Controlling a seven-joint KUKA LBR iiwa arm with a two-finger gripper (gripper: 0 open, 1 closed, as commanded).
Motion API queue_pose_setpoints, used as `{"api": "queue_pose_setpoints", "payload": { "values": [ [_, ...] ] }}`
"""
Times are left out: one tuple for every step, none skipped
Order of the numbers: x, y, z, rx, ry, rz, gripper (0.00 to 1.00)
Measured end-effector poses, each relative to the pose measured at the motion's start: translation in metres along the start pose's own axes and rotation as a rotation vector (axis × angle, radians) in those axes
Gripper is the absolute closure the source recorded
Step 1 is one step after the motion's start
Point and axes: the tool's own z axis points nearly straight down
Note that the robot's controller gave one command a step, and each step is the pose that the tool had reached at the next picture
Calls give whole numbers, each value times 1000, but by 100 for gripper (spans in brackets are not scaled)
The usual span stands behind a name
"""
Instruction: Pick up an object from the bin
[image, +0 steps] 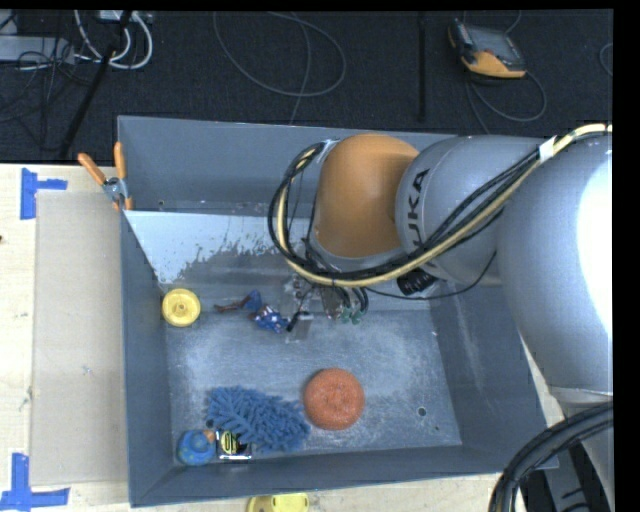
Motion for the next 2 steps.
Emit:
{"api": "queue_pose_setpoints", "payload": {
  "values": [
    [-2, 0, -11, -1, -8, 0, 100],
    [-1, 0, -19, 0, -5, -1, 100]
  ]
}}
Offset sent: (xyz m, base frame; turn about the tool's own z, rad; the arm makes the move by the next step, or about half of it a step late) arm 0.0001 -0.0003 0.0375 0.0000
